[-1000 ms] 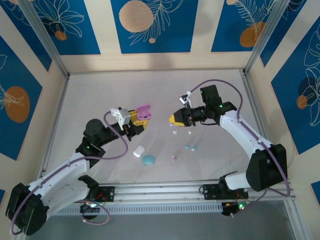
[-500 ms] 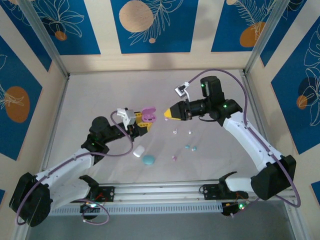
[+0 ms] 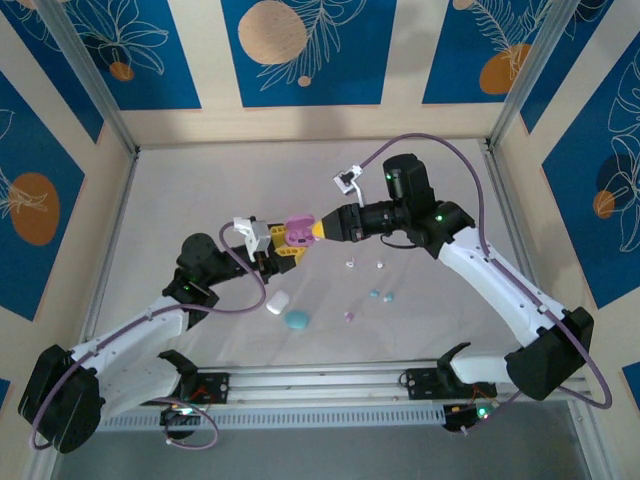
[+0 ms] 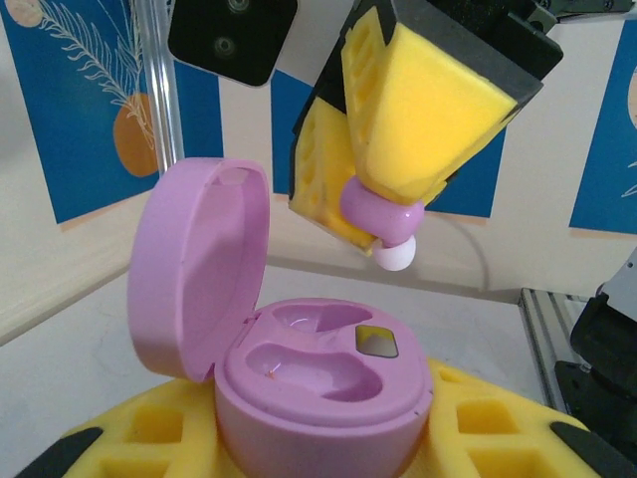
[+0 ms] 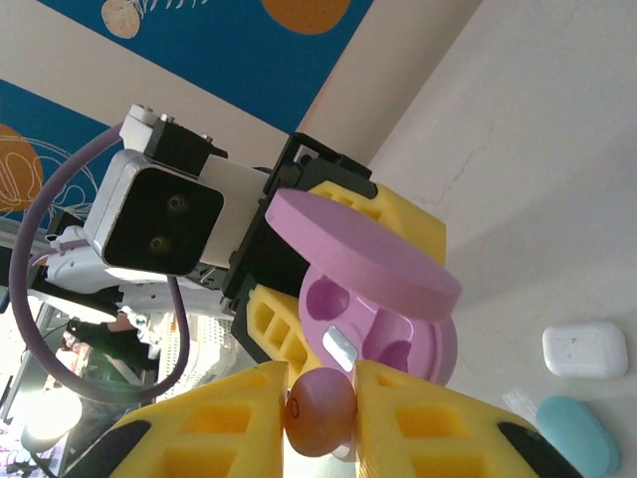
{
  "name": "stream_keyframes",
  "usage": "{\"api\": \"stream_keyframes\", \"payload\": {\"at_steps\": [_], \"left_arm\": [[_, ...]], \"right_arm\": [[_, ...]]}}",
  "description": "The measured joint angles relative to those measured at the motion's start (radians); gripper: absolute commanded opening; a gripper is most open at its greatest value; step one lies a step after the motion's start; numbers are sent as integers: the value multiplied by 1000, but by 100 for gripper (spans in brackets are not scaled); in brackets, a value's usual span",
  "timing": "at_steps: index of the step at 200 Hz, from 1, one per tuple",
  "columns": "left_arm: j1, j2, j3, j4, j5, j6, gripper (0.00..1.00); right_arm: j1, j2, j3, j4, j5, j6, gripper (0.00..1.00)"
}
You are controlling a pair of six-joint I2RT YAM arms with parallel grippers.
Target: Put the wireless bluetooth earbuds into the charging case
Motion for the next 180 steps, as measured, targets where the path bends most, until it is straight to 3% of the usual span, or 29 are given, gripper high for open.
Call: {"api": "stream_keyframes", "payload": {"at_steps": [180], "left_arm": [[-3, 27, 15, 18, -9, -26, 36]], "right_arm": [[36, 39, 22, 14, 108, -5, 23]]}}
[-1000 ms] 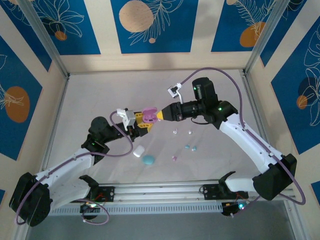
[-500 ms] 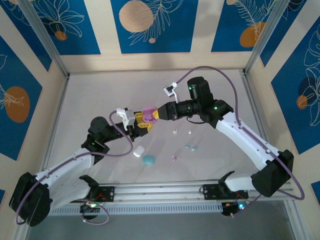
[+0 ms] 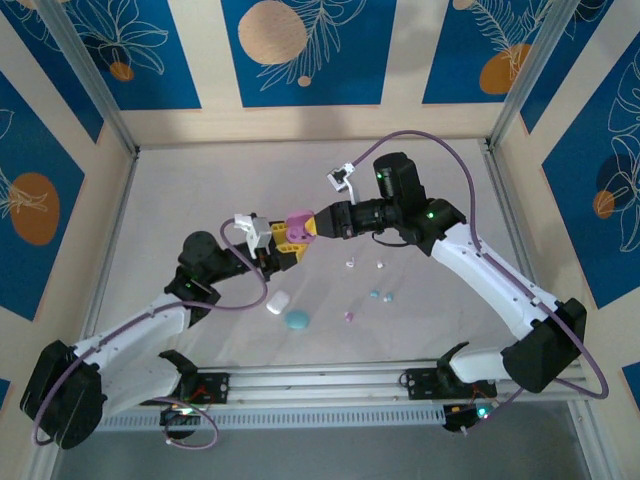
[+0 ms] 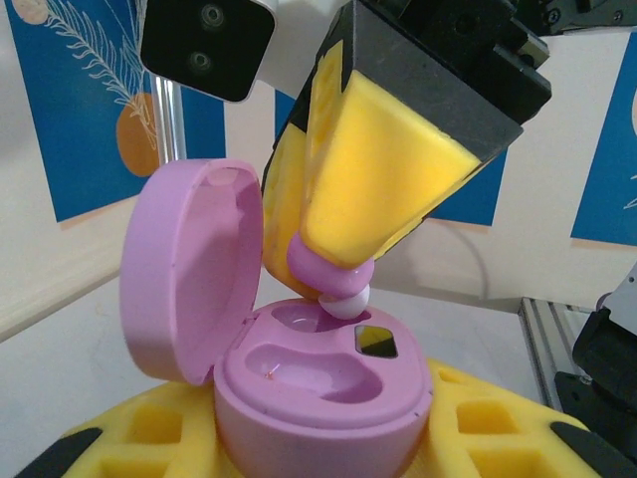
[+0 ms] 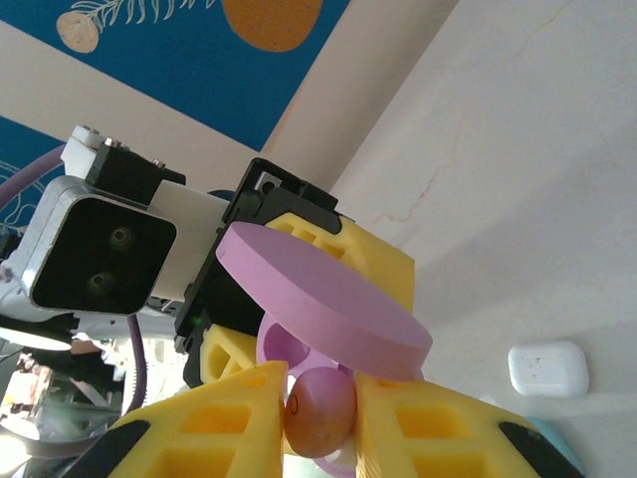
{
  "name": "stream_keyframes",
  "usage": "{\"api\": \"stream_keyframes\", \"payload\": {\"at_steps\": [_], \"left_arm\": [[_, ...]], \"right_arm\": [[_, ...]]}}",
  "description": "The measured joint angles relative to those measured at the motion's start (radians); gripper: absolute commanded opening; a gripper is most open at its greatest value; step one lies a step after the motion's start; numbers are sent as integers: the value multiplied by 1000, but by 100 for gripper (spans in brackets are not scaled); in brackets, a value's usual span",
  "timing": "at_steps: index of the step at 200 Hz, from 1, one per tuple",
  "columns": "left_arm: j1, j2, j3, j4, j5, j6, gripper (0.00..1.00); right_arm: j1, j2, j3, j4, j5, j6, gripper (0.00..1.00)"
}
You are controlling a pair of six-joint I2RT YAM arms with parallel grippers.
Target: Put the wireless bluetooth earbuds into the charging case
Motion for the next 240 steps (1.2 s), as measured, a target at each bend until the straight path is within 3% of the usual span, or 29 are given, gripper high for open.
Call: {"api": "stream_keyframes", "payload": {"at_steps": [153, 240], "left_arm": [[0, 21, 2, 26, -15, -27, 36], [0, 17, 2, 21, -14, -26, 36]], "right_arm": [[34, 2, 55, -89, 129, -80, 29], [40, 2, 77, -124, 151, -89, 39]]}}
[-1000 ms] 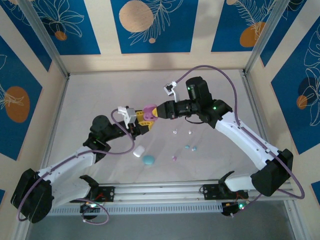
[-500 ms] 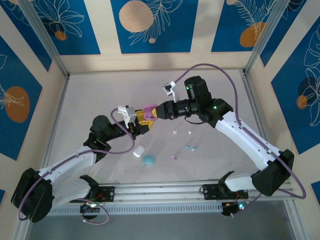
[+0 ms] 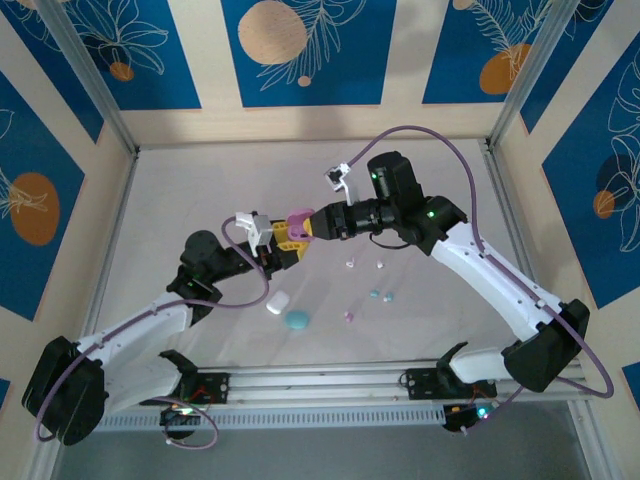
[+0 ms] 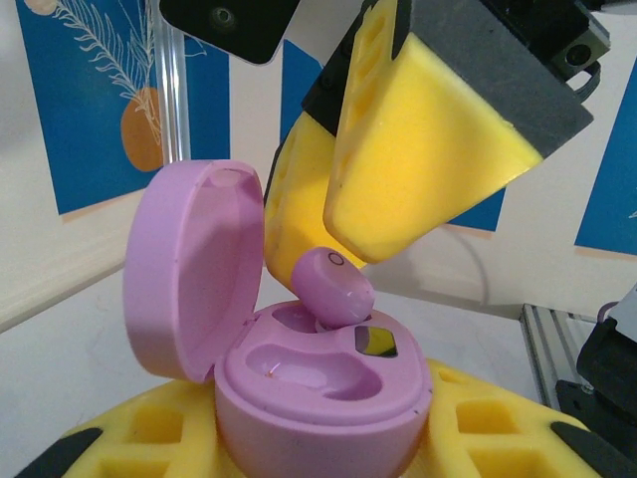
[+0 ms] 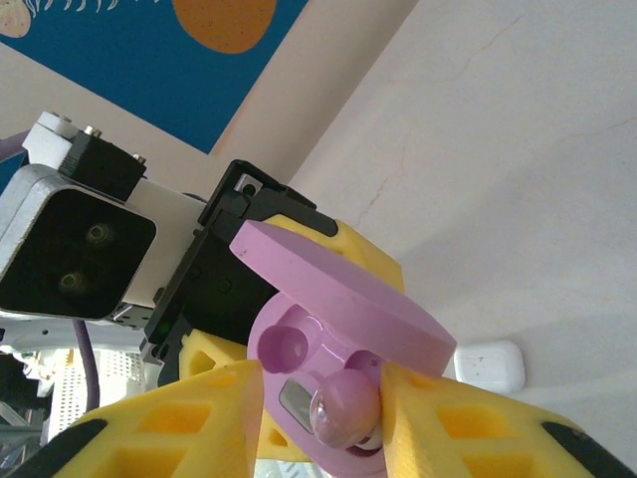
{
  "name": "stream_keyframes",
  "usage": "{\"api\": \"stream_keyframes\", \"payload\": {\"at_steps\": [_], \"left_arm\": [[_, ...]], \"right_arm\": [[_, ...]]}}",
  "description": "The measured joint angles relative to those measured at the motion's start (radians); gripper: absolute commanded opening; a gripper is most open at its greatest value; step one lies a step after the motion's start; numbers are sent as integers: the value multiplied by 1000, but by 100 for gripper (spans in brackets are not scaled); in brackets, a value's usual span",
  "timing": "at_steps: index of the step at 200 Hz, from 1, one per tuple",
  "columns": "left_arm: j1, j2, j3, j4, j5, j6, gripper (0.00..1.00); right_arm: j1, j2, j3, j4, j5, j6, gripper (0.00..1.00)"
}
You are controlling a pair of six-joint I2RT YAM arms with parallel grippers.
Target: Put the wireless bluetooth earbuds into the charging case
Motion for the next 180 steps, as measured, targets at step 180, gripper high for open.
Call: {"api": "stream_keyframes", "payload": {"at_steps": [180], "left_arm": [[-2, -85, 0, -45, -21, 4, 36]], "right_arm": [[-126, -326, -184, -55, 161, 29, 41]]}}
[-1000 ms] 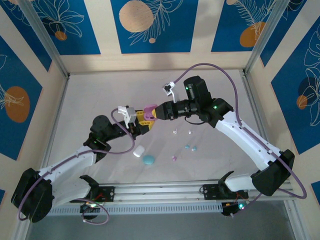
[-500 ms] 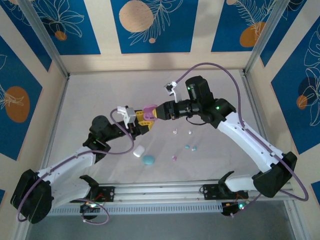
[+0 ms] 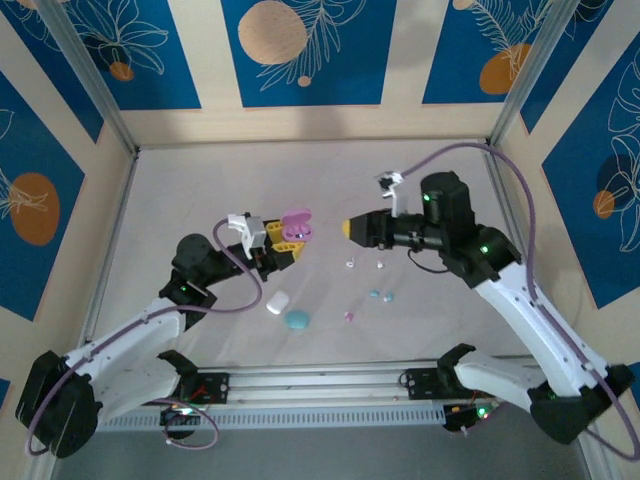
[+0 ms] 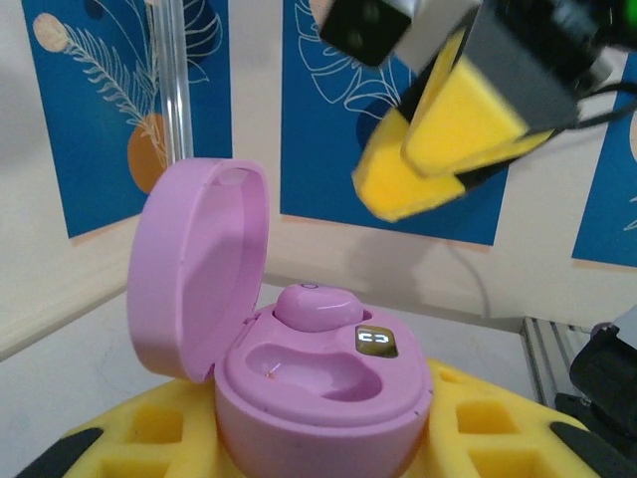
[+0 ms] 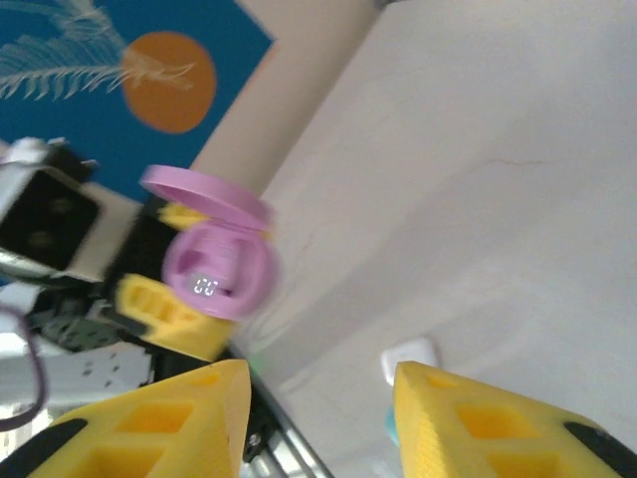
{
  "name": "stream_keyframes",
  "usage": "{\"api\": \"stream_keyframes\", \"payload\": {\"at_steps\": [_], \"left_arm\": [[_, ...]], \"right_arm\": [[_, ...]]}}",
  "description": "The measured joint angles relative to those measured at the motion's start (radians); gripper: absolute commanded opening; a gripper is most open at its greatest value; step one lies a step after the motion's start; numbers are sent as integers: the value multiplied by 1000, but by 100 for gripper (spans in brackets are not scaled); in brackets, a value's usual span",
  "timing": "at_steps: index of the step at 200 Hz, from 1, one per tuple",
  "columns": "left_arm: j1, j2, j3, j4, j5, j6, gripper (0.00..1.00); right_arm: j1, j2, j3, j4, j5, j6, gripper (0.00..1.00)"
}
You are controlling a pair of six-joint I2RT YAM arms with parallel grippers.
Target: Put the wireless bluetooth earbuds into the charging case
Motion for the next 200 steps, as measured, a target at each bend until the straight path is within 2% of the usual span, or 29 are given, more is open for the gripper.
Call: {"api": "stream_keyframes", "payload": {"at_steps": [24, 48, 89, 125, 200], "left_arm": [[0, -23, 0, -5, -16, 0, 36], [0, -37, 0, -8, -26, 0, 36], [0, -47, 0, -16, -36, -1, 36], [0, -47, 0, -23, -37, 0, 36], [0, -47, 0, -29, -40, 1, 36]], "right_arm": [[-100, -43, -143, -40, 14, 43, 38], [-116, 7, -261, -90, 13, 86, 36], [5, 112, -442, -77, 29, 192, 37], [95, 229, -500, -12, 49, 261, 41], [119, 422, -499, 90, 51, 279, 40]]}}
